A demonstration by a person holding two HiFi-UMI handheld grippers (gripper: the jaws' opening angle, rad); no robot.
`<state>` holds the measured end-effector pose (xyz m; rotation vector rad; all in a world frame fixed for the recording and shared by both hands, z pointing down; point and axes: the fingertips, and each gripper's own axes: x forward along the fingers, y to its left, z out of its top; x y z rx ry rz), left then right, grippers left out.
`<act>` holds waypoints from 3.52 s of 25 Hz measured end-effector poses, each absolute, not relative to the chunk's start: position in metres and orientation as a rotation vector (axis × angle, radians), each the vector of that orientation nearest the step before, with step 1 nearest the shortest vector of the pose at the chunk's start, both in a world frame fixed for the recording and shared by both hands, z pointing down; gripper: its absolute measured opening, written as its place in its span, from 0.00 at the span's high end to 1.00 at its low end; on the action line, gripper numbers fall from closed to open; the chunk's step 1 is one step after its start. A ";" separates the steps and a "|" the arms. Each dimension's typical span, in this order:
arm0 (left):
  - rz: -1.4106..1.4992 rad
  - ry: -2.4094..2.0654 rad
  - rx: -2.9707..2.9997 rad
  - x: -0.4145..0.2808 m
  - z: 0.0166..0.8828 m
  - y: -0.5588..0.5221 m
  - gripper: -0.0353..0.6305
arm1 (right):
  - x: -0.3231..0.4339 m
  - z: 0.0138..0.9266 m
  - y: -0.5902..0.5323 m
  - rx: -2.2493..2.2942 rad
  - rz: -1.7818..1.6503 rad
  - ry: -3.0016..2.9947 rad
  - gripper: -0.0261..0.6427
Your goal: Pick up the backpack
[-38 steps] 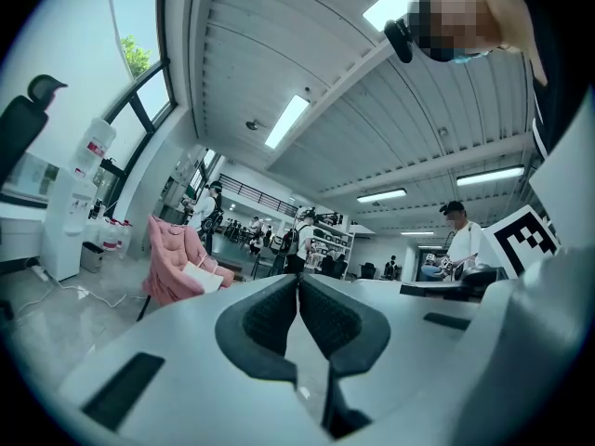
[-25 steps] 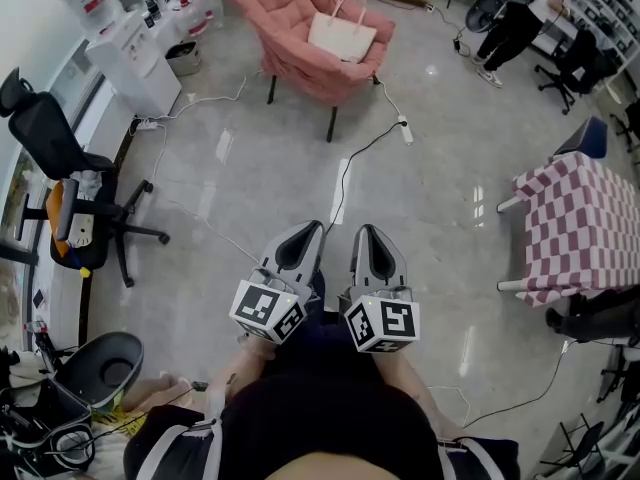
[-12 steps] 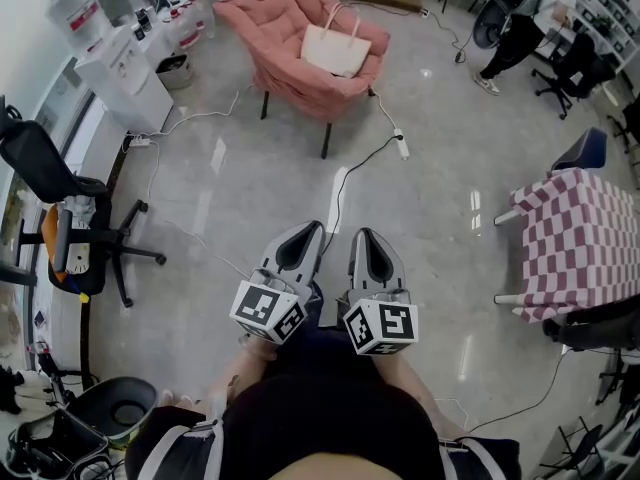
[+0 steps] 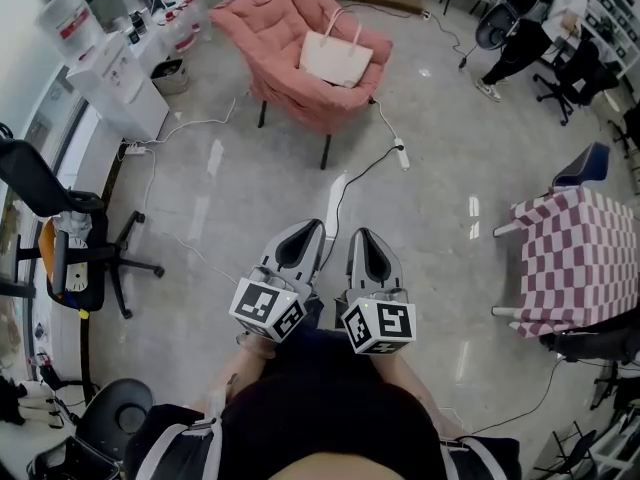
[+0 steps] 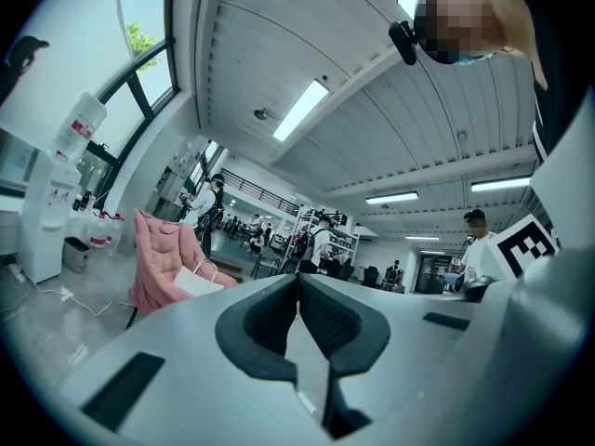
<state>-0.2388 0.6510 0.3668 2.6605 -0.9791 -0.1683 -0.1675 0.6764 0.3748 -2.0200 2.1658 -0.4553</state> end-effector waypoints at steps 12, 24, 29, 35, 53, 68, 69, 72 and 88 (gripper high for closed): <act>-0.157 -0.952 2.658 -0.233 0.365 0.584 0.91 | -0.163 0.378 0.610 -2.054 -0.486 2.150 0.91; -0.143 -0.930 2.653 -0.243 0.369 0.533 0.91 | -0.171 0.381 0.560 -2.076 -0.494 2.145 0.91; -0.146 -0.901 2.672 -0.242 0.371 0.515 0.91 | -0.169 0.384 0.542 -2.097 -0.487 2.111 0.91; -0.126 -0.907 2.678 -0.251 0.382 0.492 0.91 | -0.180 0.397 0.518 -2.083 -0.516 2.124 0.91; -0.140 -0.893 2.685 -0.253 0.383 0.417 0.91 | -0.183 0.401 0.443 -2.099 -0.511 2.126 0.91; -0.072 -0.867 2.652 -0.249 0.402 0.411 0.91 | -0.180 0.418 0.433 -2.100 -0.612 2.098 0.91; -0.073 -0.874 2.649 -0.249 0.403 0.408 0.91 | -0.180 0.418 0.430 -2.096 -0.616 2.100 0.91; -0.073 -0.891 2.638 -0.249 0.405 0.397 0.91 | -0.179 0.419 0.419 -2.087 -0.621 2.113 0.91; -0.052 -0.920 2.641 -0.201 0.404 0.308 0.91 | -0.134 0.416 0.323 -2.053 -0.626 2.142 0.91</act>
